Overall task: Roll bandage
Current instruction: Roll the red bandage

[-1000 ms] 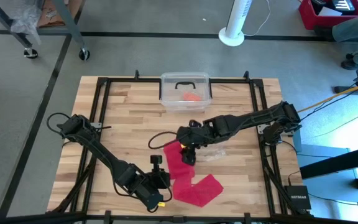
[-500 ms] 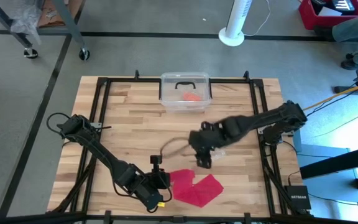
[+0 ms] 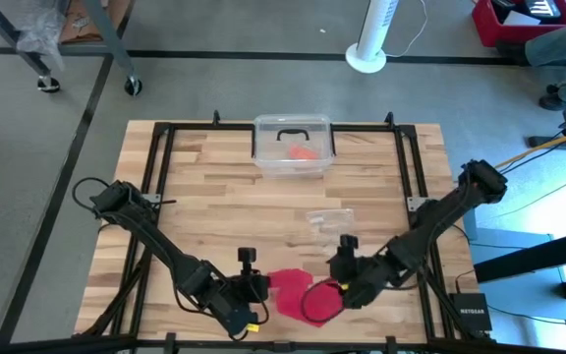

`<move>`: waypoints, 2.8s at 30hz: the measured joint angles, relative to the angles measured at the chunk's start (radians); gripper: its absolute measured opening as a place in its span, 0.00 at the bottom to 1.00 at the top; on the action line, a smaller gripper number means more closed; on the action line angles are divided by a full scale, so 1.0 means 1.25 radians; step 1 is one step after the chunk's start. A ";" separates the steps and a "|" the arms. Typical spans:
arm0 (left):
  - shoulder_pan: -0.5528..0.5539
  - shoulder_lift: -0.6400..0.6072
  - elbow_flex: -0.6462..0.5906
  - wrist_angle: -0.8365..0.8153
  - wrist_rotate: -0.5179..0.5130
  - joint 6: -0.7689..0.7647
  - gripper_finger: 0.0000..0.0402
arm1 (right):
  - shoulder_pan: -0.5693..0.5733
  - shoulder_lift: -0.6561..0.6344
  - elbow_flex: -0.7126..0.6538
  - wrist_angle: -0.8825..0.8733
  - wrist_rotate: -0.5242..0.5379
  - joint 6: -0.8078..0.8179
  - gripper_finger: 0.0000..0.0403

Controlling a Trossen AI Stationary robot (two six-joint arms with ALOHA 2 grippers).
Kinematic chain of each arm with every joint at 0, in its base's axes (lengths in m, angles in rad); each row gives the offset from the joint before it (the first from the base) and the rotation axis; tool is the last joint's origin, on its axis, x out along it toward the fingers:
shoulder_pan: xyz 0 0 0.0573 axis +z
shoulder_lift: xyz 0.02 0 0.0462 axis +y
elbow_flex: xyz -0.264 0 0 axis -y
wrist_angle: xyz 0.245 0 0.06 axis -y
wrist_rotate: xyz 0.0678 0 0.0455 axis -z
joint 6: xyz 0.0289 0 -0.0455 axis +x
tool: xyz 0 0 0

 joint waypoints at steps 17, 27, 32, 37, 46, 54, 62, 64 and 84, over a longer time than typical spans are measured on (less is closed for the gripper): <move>-0.024 -0.035 0.000 0.132 -0.132 0.083 0.02 | 0.032 0.077 -0.375 0.908 0.026 0.002 0.67; -0.020 -0.035 0.000 0.129 -0.134 0.074 0.01 | 0.032 0.081 -0.374 0.984 0.045 -0.018 0.48; -0.015 -0.035 0.000 0.130 -0.134 0.063 0.01 | 0.032 0.113 -0.338 0.982 0.040 -0.033 0.21; -0.013 -0.035 0.000 0.129 -0.134 0.056 0.01 | 0.061 0.127 -0.253 0.958 -0.001 -0.125 0.03; -0.016 -0.028 0.000 0.129 -0.129 0.107 0.01 | 0.112 0.055 0.085 0.539 0.077 -0.338 0.01; -0.021 -0.025 -0.025 0.134 -0.089 0.126 0.01 | 0.092 0.044 0.468 0.075 0.282 -0.503 0.03; -0.050 -0.025 -0.034 0.168 -0.070 0.109 0.01 | -0.010 0.042 0.676 -0.128 0.379 -0.535 0.03; -0.060 -0.025 -0.034 0.185 -0.053 0.122 0.01 | -0.048 0.043 0.687 -0.173 0.372 -0.535 0.02; -0.182 -0.048 0.044 0.217 -0.069 0.147 0.01 | -0.241 0.044 0.217 -0.268 0.266 -0.231 0.08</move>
